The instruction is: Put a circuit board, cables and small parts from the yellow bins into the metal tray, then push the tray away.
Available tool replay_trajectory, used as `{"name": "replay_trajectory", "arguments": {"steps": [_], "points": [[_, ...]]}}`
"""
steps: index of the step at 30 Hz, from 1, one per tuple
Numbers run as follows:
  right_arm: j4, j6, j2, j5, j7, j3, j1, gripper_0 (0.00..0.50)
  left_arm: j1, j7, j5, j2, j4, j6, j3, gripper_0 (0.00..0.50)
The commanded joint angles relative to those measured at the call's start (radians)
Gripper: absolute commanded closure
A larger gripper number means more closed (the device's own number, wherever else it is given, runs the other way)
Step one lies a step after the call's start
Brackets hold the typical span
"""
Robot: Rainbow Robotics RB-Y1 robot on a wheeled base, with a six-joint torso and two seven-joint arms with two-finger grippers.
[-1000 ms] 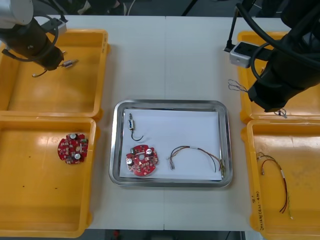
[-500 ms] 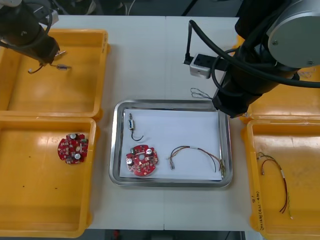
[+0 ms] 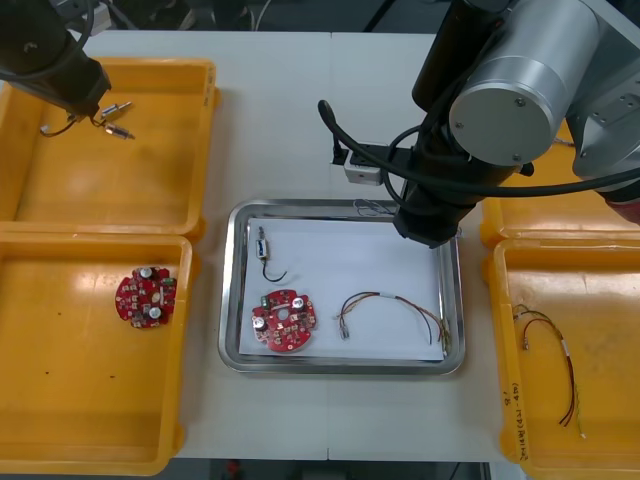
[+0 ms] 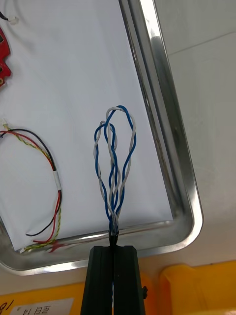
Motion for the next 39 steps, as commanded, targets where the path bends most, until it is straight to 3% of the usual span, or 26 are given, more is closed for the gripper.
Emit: {"name": "replay_trajectory", "arguments": {"steps": [1,6,15,23,30,35,39], "points": [[0.030,-0.034,0.045,0.032,0.062,0.031,-0.044,0.500,-0.034,0.098,-0.009,0.050,-0.039,0.013,0.036,0.500],[0.056,-0.097,0.049,0.085,0.058,0.106,-0.044,0.500,-0.036,0.099,-0.011,0.050,-0.041,0.011,0.036,0.499],[0.162,-0.147,0.077,0.091,0.048,0.174,-0.043,0.500,-0.033,0.102,-0.005,0.050,-0.044,0.002,0.034,0.500],[0.252,-0.244,0.109,0.095,0.015,0.215,-0.043,0.500,0.024,0.105,0.012,0.049,-0.050,-0.061,0.034,0.500],[0.278,-0.264,0.115,0.121,-0.025,0.261,-0.043,0.500,0.073,0.102,0.031,0.049,-0.050,-0.091,0.030,0.500],[0.285,-0.264,0.115,0.094,-0.085,0.270,-0.043,0.500,0.105,0.105,0.032,0.049,-0.050,-0.136,-0.006,0.500],[0.285,-0.261,0.114,0.089,-0.087,0.270,-0.043,0.440,0.124,0.131,0.029,0.049,-0.050,-0.170,-0.044,0.500]]}}
